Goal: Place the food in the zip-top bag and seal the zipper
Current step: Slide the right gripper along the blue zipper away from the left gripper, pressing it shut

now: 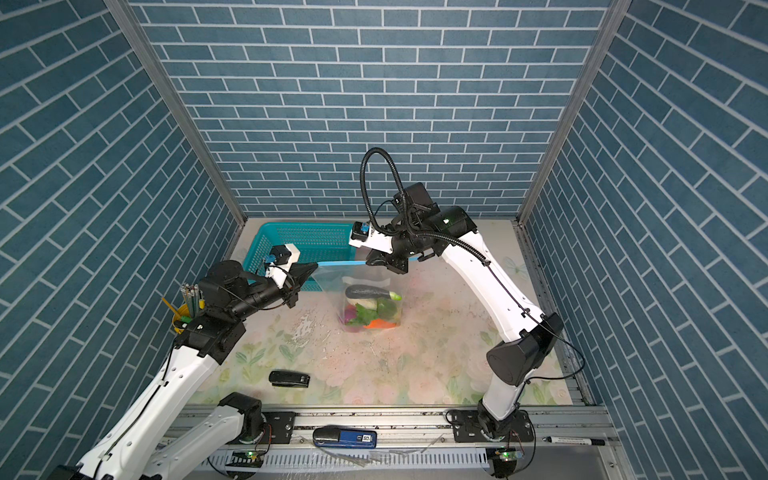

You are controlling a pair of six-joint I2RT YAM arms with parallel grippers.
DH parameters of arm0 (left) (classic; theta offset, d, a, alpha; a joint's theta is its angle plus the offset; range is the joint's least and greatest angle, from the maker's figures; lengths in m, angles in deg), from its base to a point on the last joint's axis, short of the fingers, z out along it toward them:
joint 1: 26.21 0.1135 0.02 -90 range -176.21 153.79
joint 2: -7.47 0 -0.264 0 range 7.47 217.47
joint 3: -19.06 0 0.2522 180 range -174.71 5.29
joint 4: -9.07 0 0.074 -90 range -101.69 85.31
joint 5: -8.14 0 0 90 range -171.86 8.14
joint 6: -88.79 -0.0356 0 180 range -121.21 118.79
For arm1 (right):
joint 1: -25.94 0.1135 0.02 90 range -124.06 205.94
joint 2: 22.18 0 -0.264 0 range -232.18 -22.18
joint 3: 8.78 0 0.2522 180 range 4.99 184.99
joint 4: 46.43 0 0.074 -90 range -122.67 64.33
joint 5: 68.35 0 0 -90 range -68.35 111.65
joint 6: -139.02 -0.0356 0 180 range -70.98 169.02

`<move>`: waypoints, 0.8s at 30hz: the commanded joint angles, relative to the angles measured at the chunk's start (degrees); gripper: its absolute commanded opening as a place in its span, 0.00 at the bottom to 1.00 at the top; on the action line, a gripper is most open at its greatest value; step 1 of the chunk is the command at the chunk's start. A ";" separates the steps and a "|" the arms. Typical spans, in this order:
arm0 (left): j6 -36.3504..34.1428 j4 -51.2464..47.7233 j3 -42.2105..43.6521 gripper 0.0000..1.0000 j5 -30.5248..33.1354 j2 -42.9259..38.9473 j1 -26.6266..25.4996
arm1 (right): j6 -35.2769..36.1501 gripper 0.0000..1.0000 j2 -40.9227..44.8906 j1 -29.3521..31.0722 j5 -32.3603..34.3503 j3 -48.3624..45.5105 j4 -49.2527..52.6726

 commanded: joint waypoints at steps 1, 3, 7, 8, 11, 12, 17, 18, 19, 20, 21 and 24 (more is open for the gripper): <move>-0.42 -0.10 0.79 0.00 5.73 -1.31 1.94 | -1.03 0.04 3.17 -2.27 3.01 -1.41 2.90; -0.40 0.04 0.70 0.00 6.15 -1.30 2.05 | -1.03 0.04 3.57 -2.78 3.25 -1.70 2.79; -0.40 0.11 0.51 0.00 6.75 -0.99 2.44 | -1.11 0.04 4.31 -3.92 3.53 -2.73 2.72; -0.45 0.09 0.50 0.00 6.72 -0.94 2.52 | -1.20 0.04 4.68 -4.19 3.61 -2.97 2.61; -0.50 0.16 0.61 0.00 6.65 -0.87 2.71 | -1.45 0.04 5.62 -5.00 3.71 -4.43 2.10; -0.49 0.25 0.62 0.00 6.60 -0.96 2.80 | -1.64 0.04 6.03 -5.34 3.71 -4.92 1.84; -0.43 0.42 0.61 0.00 6.71 -0.85 3.23 | -2.54 0.04 7.87 -7.14 3.98 -7.44 0.51; -0.20 0.52 0.62 0.00 6.72 -0.86 3.32 | -2.82 0.04 8.32 -7.58 3.95 -8.24 -0.10; 0.08 0.85 0.70 0.00 6.58 -0.91 3.33 | -3.12 0.04 8.88 -7.95 3.89 -9.14 -0.76; 0.40 1.11 0.84 0.00 6.21 -0.95 3.33 | -3.37 0.04 9.35 -8.25 3.81 -10.01 -1.43; 0.68 1.25 0.90 0.00 6.01 -0.88 3.33 | -3.48 0.04 9.87 -8.65 3.71 -10.90 -2.07; 0.83 1.23 1.06 0.00 5.83 -0.89 3.33 | -3.97 0.04 11.07 -9.57 3.69 -12.78 -3.11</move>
